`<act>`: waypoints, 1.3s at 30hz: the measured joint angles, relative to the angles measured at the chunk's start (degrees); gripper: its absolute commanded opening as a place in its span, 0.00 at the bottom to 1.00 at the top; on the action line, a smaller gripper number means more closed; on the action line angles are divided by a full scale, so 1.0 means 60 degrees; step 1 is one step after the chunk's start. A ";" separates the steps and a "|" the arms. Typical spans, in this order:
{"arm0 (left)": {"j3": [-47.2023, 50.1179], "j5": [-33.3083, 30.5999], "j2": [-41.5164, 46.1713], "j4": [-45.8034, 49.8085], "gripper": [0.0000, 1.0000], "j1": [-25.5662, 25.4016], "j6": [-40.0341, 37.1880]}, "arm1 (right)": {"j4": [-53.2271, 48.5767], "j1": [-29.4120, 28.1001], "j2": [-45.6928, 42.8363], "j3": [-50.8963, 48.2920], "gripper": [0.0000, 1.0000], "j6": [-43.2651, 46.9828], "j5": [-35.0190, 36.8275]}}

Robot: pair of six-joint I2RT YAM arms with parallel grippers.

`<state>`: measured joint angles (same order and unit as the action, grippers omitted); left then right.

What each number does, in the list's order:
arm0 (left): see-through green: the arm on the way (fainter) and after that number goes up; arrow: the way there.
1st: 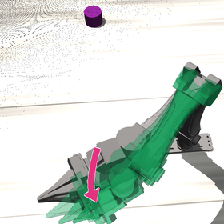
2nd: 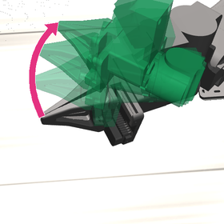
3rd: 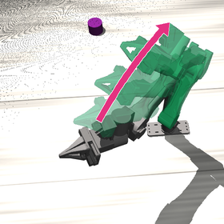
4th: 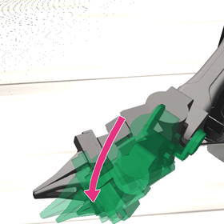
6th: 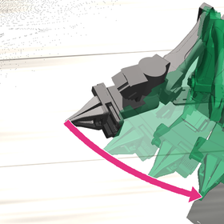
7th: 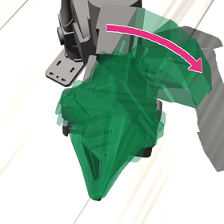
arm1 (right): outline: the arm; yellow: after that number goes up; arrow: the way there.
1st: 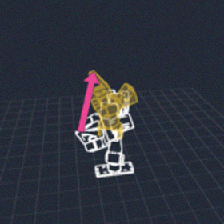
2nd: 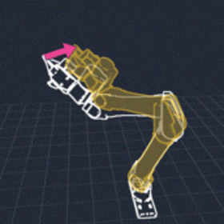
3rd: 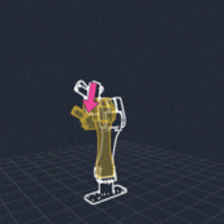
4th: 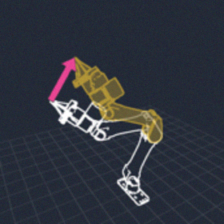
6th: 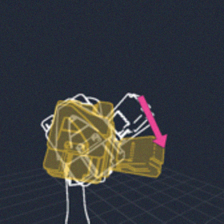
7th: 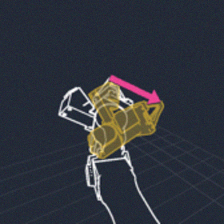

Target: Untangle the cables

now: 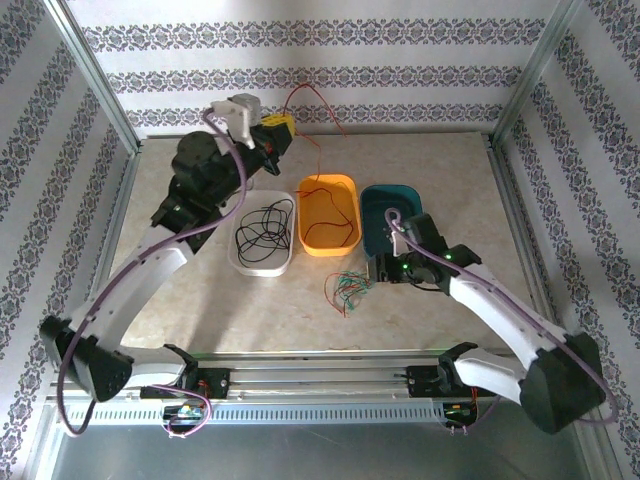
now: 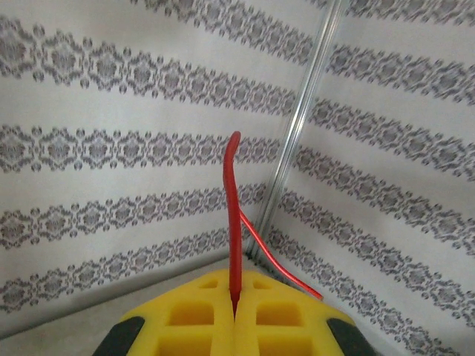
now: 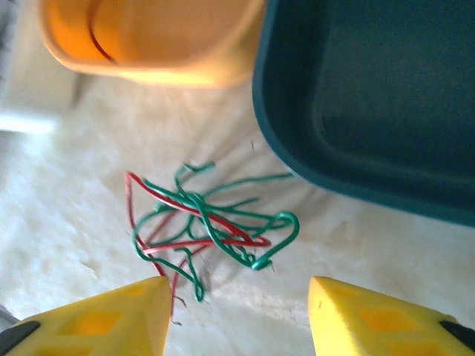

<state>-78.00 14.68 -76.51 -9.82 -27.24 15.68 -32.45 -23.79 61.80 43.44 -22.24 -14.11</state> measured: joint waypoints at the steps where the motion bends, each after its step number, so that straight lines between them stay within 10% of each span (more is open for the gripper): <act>1: -0.0044 0.0004 -0.0251 -0.0018 0.00 0.0000 0.0004 | 0.0084 0.0044 -0.0251 0.0000 0.52 -0.0066 0.0007; 24: 0.1351 -0.0525 -0.3967 0.1818 0.00 -0.0004 0.2849 | 0.0335 0.0200 -0.1220 -0.0011 0.53 -0.0310 0.0557; 39: -0.1694 -0.0900 -0.5982 0.3909 0.00 -0.0248 0.2470 | 0.0208 0.0200 -0.1359 -0.0011 0.53 -0.0310 0.0568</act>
<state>-88.16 9.28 -112.40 13.63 -28.73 30.50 -31.20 -22.59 53.65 43.38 -24.10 -10.70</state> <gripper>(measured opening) 0.042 0.526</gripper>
